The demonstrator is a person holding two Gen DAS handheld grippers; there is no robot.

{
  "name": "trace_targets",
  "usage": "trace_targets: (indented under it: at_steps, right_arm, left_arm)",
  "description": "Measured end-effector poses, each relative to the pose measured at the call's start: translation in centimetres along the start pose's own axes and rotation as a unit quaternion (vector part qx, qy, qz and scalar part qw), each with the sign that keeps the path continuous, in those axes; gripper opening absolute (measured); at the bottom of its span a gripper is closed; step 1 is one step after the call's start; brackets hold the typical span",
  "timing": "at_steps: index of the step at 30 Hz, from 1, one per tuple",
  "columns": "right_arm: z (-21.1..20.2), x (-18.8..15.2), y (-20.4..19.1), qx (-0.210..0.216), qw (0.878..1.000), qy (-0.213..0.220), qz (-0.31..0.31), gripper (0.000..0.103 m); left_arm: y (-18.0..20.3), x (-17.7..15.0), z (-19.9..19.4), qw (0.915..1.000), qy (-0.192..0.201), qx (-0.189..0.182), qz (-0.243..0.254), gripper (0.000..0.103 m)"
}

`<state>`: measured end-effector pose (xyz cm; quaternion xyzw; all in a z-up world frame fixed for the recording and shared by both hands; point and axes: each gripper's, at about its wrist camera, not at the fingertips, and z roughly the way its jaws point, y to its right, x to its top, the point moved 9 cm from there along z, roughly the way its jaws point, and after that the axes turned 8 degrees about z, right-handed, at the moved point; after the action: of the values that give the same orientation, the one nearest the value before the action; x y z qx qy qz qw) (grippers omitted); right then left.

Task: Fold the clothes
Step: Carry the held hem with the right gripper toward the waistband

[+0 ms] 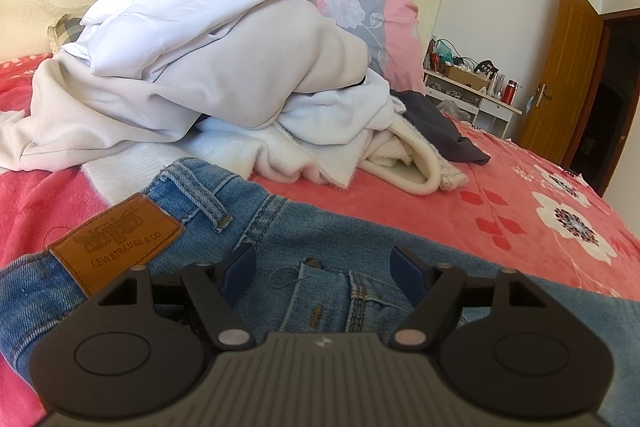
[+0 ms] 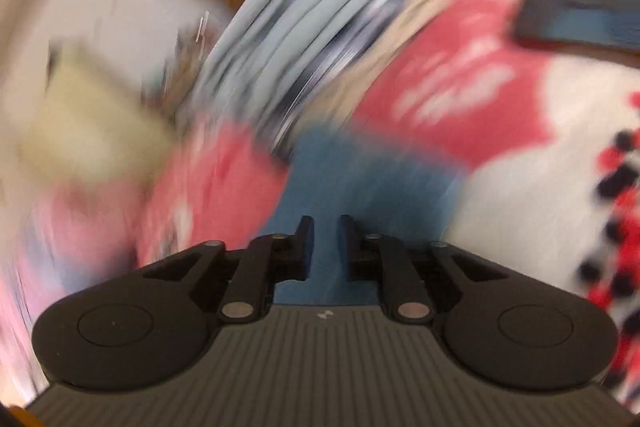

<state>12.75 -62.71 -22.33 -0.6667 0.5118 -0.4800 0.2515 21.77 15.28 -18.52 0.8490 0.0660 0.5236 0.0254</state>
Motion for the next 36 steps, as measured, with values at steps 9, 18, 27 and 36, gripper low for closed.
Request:
trace_targets:
  at_steps: [9,18,27,36]
  right_arm:
    - [-7.2,-1.2,1.2,-0.004,0.998,-0.011,0.057,0.039]
    - [-1.7,-4.7,-1.6,-0.023,0.997,-0.067,-0.014,0.043]
    - [3.6,-2.8,-0.7,0.004,0.999,-0.028,0.018,0.006]
    - [-2.2,-4.3,-11.4,0.115,0.991,0.002,-0.071,0.005]
  left_arm:
    - [-0.1,0.0,0.0,1.0000,0.002,-0.001,-0.005,0.075]
    - [-0.1,0.0,0.0,1.0000,0.001,-0.001,-0.005,0.075]
    - [-0.1,0.0,-0.1,1.0000,0.002,-0.004,-0.006,0.076]
    - [-0.1,0.0,-0.2,1.0000,0.001,-0.006,-0.006,0.076]
